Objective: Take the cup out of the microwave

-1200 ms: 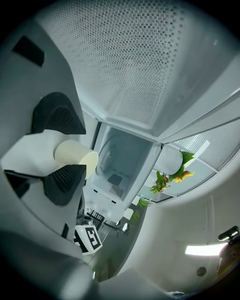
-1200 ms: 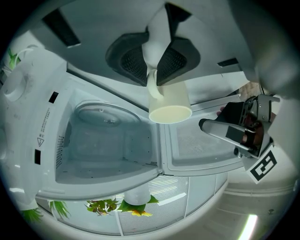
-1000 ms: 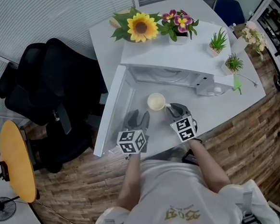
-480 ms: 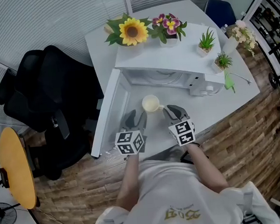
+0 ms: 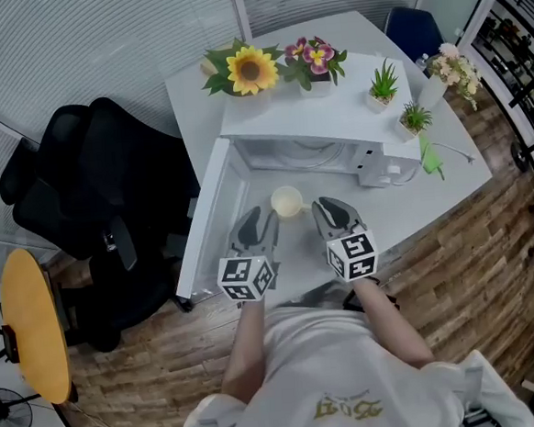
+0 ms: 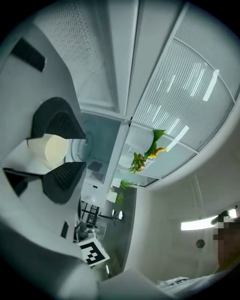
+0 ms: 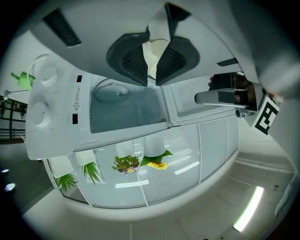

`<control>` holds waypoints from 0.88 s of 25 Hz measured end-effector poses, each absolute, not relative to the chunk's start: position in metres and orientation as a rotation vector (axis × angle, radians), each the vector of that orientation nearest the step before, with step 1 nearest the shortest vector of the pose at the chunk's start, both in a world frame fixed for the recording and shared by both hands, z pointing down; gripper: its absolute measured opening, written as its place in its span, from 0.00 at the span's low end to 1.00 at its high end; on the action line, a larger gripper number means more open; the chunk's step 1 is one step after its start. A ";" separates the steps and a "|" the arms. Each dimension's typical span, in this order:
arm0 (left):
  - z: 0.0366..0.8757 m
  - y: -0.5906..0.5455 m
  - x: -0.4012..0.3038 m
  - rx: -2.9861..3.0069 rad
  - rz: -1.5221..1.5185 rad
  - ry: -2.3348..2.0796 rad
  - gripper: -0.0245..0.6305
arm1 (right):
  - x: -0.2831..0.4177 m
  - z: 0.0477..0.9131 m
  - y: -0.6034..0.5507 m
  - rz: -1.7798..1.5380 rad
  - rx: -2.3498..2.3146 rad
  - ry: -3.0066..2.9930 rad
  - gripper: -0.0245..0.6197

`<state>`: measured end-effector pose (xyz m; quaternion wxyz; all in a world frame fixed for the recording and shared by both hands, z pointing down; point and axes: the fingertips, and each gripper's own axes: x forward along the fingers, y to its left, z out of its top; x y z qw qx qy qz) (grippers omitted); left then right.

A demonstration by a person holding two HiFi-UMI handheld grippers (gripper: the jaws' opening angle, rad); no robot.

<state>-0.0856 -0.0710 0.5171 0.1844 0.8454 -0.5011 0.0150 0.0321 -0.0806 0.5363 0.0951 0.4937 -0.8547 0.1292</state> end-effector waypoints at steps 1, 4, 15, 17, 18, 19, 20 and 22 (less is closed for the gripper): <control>0.513 -0.071 -0.085 2.392 0.024 -1.409 0.29 | 0.033 0.534 -0.080 0.385 1.474 -2.540 0.14; 0.506 -0.071 -0.084 2.408 0.016 -1.416 0.29 | 0.034 0.527 -0.080 0.382 1.490 -2.560 0.13; 0.504 -0.072 -0.090 2.405 0.113 -1.505 0.14 | 0.023 0.509 -0.074 0.321 1.411 -2.651 0.06; 0.503 -0.073 -0.092 2.403 0.137 -1.535 0.09 | 0.024 0.509 -0.073 0.311 1.414 -2.644 0.06; 0.503 -0.072 -0.093 2.400 0.141 -1.546 0.07 | 0.025 0.509 -0.073 0.311 1.418 -2.638 0.06; 0.503 -0.072 -0.095 2.394 0.147 -1.555 0.06 | 0.025 0.509 -0.072 0.310 1.421 -2.631 0.06; 0.503 -0.072 -0.096 2.386 0.156 -1.561 0.06 | 0.025 0.509 -0.072 0.307 1.424 -2.623 0.06; 0.506 -0.071 -0.098 2.370 0.172 -1.563 0.06 | 0.027 0.509 -0.073 0.292 1.430 -2.604 0.06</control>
